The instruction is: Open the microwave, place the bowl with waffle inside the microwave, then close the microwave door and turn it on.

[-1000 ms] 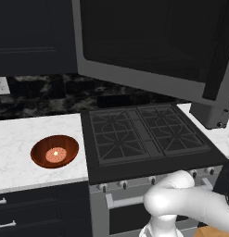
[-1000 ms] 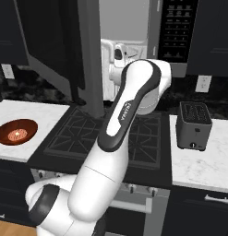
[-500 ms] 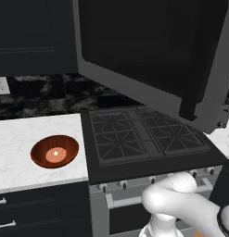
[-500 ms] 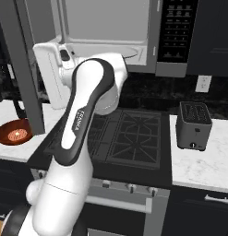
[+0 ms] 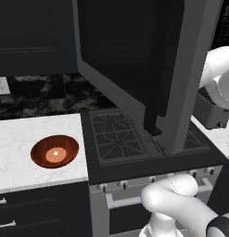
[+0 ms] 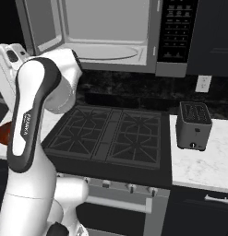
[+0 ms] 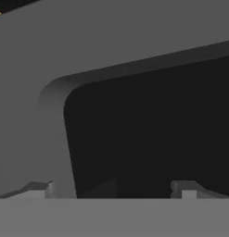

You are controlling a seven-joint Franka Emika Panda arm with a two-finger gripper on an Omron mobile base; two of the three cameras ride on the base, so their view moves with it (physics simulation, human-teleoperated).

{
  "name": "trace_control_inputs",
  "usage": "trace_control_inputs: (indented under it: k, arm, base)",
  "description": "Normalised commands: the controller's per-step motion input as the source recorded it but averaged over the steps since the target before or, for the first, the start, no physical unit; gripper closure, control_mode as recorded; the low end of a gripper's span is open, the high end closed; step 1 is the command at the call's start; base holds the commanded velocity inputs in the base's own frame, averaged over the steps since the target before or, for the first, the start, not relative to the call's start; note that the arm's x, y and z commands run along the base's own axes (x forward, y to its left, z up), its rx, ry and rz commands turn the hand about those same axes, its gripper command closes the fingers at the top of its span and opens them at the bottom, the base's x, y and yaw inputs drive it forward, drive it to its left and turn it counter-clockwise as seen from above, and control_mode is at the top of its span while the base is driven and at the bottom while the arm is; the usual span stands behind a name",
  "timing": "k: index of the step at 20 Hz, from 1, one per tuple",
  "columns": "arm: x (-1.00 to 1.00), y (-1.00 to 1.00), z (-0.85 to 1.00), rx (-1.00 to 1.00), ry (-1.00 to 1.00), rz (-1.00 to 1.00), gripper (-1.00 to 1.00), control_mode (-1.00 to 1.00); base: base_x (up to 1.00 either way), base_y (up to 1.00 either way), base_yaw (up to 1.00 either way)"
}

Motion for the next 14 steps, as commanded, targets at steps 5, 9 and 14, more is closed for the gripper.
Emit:
trace_control_inputs:
  k: [5,9,14]
  arm:
    - [0.0,0.54,0.0,-0.01,-0.06,-0.01,-1.0,-1.0]
    - [0.07,0.58,0.0,-0.05,-0.08,-0.04,-1.0,-1.0]
    - [0.06,0.66,0.0,-0.14,-0.12,-0.1,-1.0,-1.0]
  base:
    - [0.0,0.0,0.0]
    - [0.0,0.0,0.0]
    - [0.0,0.0,0.0]
